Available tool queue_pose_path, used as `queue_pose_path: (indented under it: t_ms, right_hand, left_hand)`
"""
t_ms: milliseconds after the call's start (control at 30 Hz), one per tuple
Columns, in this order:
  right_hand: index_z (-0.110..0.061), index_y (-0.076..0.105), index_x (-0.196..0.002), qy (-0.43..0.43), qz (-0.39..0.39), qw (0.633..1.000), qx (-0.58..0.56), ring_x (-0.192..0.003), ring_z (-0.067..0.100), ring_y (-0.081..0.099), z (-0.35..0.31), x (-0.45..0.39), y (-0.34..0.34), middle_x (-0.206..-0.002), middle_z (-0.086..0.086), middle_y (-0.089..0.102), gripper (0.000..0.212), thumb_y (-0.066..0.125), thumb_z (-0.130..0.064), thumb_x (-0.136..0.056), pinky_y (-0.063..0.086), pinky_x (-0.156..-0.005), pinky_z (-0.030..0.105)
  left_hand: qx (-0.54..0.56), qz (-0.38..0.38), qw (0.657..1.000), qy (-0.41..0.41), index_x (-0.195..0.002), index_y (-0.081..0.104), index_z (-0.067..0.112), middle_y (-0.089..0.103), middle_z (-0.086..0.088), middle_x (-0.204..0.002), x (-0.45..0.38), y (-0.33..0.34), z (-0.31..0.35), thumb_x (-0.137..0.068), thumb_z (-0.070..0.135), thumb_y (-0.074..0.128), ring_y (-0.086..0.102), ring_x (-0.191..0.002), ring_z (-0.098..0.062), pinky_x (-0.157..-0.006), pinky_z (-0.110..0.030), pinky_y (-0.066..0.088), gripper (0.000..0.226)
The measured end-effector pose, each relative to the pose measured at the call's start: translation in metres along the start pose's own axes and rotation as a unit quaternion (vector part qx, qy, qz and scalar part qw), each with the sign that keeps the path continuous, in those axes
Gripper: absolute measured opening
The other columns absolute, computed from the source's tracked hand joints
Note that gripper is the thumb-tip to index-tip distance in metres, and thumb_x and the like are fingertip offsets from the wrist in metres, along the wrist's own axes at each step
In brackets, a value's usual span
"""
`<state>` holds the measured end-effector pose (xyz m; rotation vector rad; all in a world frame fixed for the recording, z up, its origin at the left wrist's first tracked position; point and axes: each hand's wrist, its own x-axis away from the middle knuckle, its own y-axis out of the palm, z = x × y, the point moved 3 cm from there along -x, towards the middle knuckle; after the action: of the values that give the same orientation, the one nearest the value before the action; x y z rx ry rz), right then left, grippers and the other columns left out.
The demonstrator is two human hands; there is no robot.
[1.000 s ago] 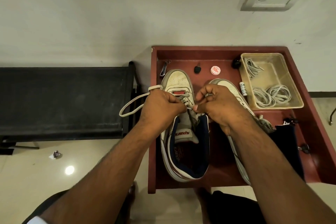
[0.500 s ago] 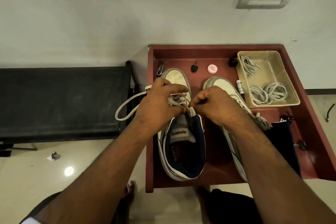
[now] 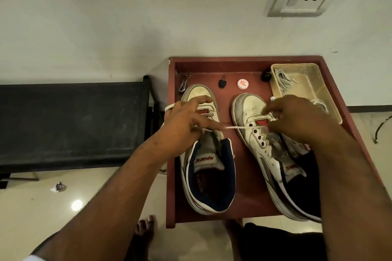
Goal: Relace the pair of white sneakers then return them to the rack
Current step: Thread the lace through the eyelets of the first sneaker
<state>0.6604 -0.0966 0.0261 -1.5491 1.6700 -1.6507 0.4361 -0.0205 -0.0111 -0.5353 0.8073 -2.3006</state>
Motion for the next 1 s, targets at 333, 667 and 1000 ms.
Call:
queue_pose_path:
  t_ms: [333, 667, 1000]
  right_hand:
    - [-0.027, 0.075, -0.072, -0.098, -0.011, 0.993, -0.07, -0.078, 0.008, 0.062, -0.015, -0.004, 0.012, -0.076, -0.011, 0.066, 0.008, 0.08, -0.025, -0.078, 0.046, -0.067, 0.027]
    - [-0.042, 0.069, -0.11, -0.16, 0.003, 0.987, 0.009, -0.132, 0.017, 0.032, -0.037, -0.003, 0.025, -0.138, -0.023, 0.044, 0.033, 0.076, -0.044, -0.077, 0.021, -0.109, 0.048]
    - [-0.033, 0.073, -0.062, -0.066, -0.062, 0.989, -0.12, -0.093, 0.02, 0.064, 0.041, 0.005, -0.015, -0.087, -0.008, 0.07, 0.013, 0.084, -0.035, -0.069, 0.048, -0.083, 0.039]
  left_hand:
    - [-0.055, 0.023, 0.998, -0.012, -0.086, 0.069, 0.054, 0.024, 0.036, -0.143, 0.002, -0.005, -0.002, -0.072, 0.036, 0.08, 0.013, -0.138, -0.008, -0.095, -0.019, 0.003, 0.026]
    - [-0.04, 0.043, 0.998, 0.023, -0.099, 0.055, 0.069, 0.014, 0.029, -0.149, 0.002, -0.004, -0.006, -0.072, 0.026, 0.082, 0.002, -0.149, -0.023, -0.118, -0.052, 0.005, 0.058]
    - [-0.065, 0.042, 0.997, 0.009, -0.08, 0.064, 0.058, 0.015, 0.034, -0.145, 0.003, -0.005, -0.004, -0.073, 0.025, 0.083, -0.005, -0.149, -0.016, -0.112, -0.032, -0.007, 0.039]
